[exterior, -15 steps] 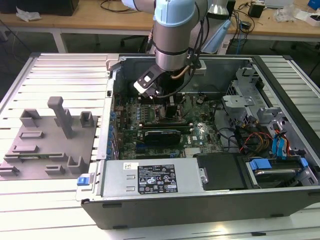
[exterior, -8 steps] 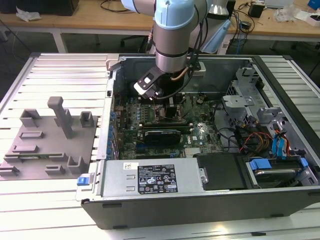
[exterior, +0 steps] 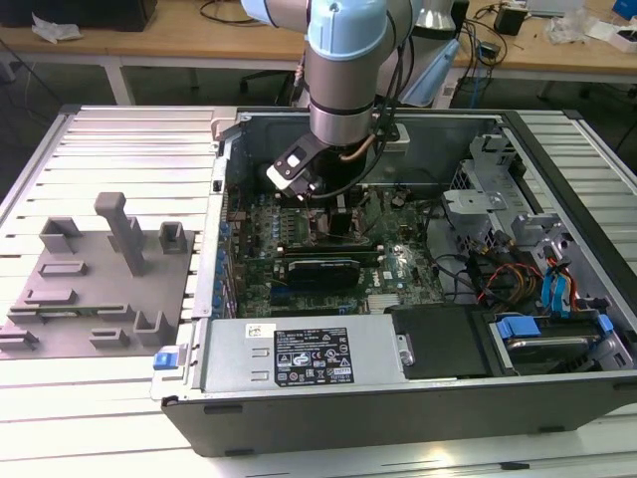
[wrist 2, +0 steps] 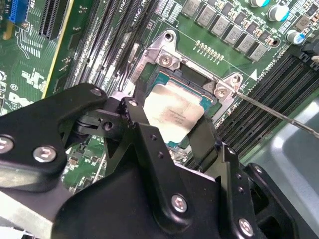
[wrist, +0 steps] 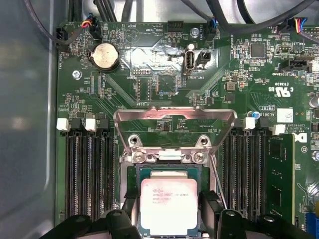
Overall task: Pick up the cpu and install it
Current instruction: 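Place the cpu into insertion slot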
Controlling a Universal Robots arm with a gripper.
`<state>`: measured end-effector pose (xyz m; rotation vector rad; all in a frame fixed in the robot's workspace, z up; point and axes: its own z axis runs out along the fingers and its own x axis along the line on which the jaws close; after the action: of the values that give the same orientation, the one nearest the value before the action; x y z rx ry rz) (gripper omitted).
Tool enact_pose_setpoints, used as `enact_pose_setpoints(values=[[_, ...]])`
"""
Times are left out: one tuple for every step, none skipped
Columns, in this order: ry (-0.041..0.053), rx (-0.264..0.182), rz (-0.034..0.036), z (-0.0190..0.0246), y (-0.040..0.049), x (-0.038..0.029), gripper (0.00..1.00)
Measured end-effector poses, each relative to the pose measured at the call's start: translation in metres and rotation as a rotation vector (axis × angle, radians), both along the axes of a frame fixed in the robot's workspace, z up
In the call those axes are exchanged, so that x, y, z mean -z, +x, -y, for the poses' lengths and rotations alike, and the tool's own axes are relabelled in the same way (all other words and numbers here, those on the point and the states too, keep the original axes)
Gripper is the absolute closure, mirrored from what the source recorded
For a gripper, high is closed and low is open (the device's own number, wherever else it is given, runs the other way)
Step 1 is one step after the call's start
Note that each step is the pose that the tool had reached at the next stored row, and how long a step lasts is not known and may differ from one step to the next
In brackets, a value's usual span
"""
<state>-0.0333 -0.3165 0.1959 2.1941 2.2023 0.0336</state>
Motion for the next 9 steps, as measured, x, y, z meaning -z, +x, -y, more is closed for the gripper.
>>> enact_pose_setpoints(values=[[0.0000, 0.000, 0.0000, 0.0000, 0.0000, 0.0000, 0.38], [-0.0001, 0.000, -0.0001, 0.0000, 0.0000, 0.0000, 0.38], [-0.0001, 0.000, 0.0000, 0.0000, 0.0000, -0.0018, 0.38], [0.0000, 0.000, 0.0000, 0.0000, 0.0000, -0.0040, 0.38], [0.0000, 0.000, 0.0000, 0.0000, 0.0000, -0.0054, 0.38], [0.0000, 0.000, 0.0001, 0.0000, 0.0000, -0.0068, 0.38], [0.0000, 0.000, 0.0000, 0.0000, 0.0000, -0.0088, 0.38], [-0.0001, 0.000, 0.0000, 0.0000, 0.0000, -0.0109, 0.38], [-0.0003, 0.000, 0.0000, 0.0000, 0.0000, -0.0125, 0.38]])
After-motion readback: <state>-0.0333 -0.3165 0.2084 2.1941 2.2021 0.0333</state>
